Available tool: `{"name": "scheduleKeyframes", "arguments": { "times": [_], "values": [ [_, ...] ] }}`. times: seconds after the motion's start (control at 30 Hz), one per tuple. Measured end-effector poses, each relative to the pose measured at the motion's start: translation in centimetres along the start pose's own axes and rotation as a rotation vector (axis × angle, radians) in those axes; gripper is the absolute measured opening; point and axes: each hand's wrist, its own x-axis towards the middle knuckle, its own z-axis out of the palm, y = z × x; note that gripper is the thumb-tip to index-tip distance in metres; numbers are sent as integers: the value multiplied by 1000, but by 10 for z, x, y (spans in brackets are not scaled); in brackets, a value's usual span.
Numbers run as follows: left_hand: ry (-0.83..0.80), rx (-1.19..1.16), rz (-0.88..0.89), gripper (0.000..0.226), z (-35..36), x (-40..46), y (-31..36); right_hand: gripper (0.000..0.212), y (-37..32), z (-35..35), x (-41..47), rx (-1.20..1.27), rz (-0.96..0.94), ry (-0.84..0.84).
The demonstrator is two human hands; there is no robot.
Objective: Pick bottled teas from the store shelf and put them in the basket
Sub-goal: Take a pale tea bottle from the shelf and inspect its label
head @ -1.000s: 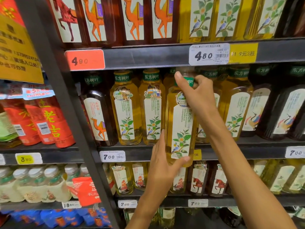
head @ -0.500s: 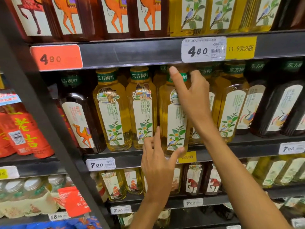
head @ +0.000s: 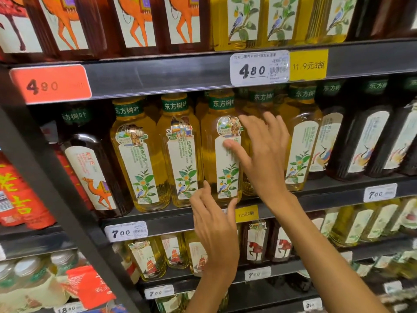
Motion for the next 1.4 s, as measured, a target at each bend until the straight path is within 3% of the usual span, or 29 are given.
{"name": "scheduleKeyframes", "arguments": {
  "times": [0.2, 0.37, 0.47, 0.57, 0.63, 0.73, 0.8, 1.07, 1.27, 1.4],
  "values": [
    [-44, -16, 75, 57, -6, -11, -3, 51, -4, 8, -1, -43, 36, 8],
    [-188, 35, 7, 61, -12, -8, 5, 50, -5, 6, -2, -27, 39, -24],
    [-155, -19, -61, 59, -15, -7, 4, 50, 6, -3, 6, 65, 93, 59],
    [-55, -101, -40, 47, -16, -6, 11, 28, 23, -13, 27, 134, 214, 160],
    [-23, -131, 42, 40, -8, -7, 21, 15, 29, -14, 42, 168, 245, 40],
    [-35, -167, 42, 40, 10, -6, 39, 40, 30, -9, 56, 103, 195, -210],
    [-69, -151, -17, 46, 20, -5, 48, 47, 30, -8, 61, 79, 171, -285],
    [-141, -104, -36, 69, 32, -13, 58, 35, 46, -30, 61, 590, 267, -195],
    [-173, -265, -127, 74, 31, -14, 64, 41, 49, -42, 57, 612, 236, -365],
    [-206, -388, -232, 69, 22, -14, 68, 42, 47, -46, 57, 667, 263, -325]
  ]
}}
